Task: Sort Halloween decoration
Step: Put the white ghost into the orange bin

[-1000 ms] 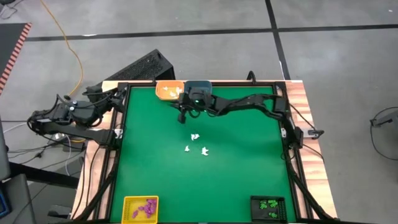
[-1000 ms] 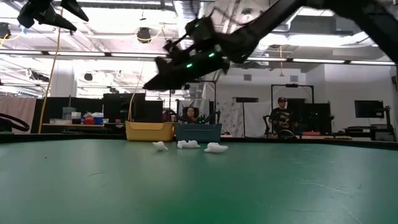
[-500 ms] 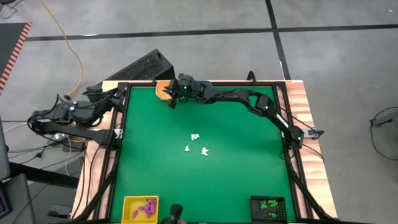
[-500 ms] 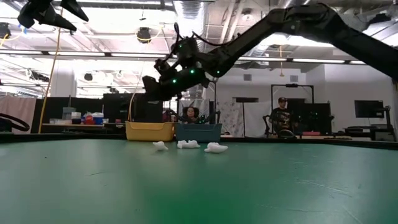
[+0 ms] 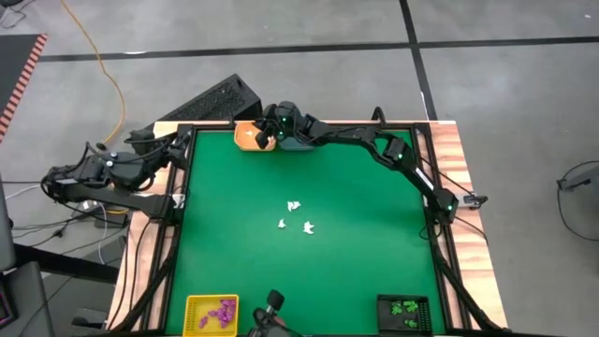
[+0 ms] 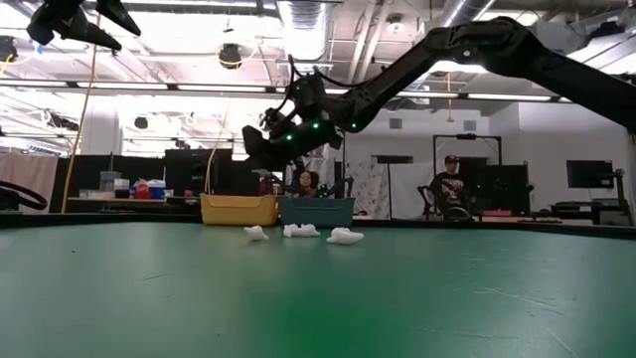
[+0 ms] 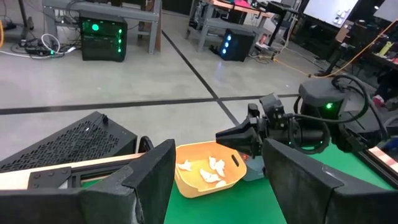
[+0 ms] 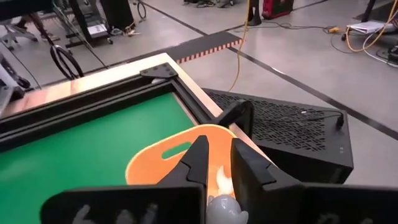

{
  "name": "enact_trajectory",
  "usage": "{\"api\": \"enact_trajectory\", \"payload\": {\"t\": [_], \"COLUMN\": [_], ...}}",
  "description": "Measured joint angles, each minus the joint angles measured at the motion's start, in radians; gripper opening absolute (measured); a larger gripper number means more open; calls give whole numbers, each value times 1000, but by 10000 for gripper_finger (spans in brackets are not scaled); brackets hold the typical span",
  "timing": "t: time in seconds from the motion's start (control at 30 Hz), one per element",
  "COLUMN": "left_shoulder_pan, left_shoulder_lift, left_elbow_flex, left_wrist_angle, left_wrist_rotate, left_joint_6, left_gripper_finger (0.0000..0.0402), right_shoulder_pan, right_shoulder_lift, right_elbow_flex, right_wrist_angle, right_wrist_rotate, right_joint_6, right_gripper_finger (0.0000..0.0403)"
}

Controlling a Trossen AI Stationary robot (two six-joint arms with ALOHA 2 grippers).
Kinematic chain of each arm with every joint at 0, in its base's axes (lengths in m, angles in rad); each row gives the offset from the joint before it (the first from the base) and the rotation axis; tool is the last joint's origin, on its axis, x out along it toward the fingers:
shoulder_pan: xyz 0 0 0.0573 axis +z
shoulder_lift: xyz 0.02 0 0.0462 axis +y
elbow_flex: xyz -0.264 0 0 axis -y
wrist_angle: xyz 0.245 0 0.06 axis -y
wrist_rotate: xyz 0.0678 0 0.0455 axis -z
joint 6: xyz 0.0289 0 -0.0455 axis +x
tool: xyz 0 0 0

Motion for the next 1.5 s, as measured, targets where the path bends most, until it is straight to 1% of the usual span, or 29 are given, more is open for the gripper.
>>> {"api": "enact_trajectory", "payload": {"t": [0.3,0.4,0.57,0.63,0.73,0.8,0.87,0.93,1.03,1.07,1.13,1.2,1.3,1.37,1.43,1.5], "left_shoulder_pan": [0,0,0,0,0,0,0,0,0,0,0,0,0,0,0,0], "left_shoulder_lift": [0,0,0,0,0,0,0,0,0,0,0,0,0,0,0,0], "left_elbow_flex": [0,0,0,0,0,0,0,0,0,0,0,0,0,0,0,0], "left_wrist_angle": [0,0,-1,-1,-1,-1,-1,-3,-3,-3,-3,-3,-3,-3,-3,-3], "left_wrist_rotate": [-3,-3,-3,-3,-3,-1,9,27,51,57,58,58,61,78,96,112], "left_joint_6": [9,11,11,11,11,11,11,15,34,39,48,48,48,45,45,44], "left_gripper_finger": [231,231,231,231,231,231,231,231,231,231,231,231,231,231,231,231], "right_shoulder_pan": [2,2,2,2,0,-6,-19,-36,-61,-69,-84,-98,-111,-116,-111,-87], "right_shoulder_lift": [0,0,0,0,-20,-58,-133,-234,-397,-451,-555,-659,-795,-870,-946,-1038], "right_elbow_flex": [0,0,0,0,0,15,27,32,35,35,34,33,25,-11,-84,-198], "right_wrist_angle": [5,6,5,10,18,-22,-106,-226,-499,-593,-778,-952,-1219,-1406,-1507,-1546], "right_wrist_rotate": [-7,-8,-15,-54,-156,-237,-320,-366,-361,-343,-297,-259,-199,-181,-174,-163], "right_joint_6": [0,0,2,-2,0,13,0,-65,-231,-279,-347,-381,-374,-342,-283,-202], "right_gripper_finger": [71,88,133,149,162,163,159,153,142,139,133,128,123,121,119,119]}}
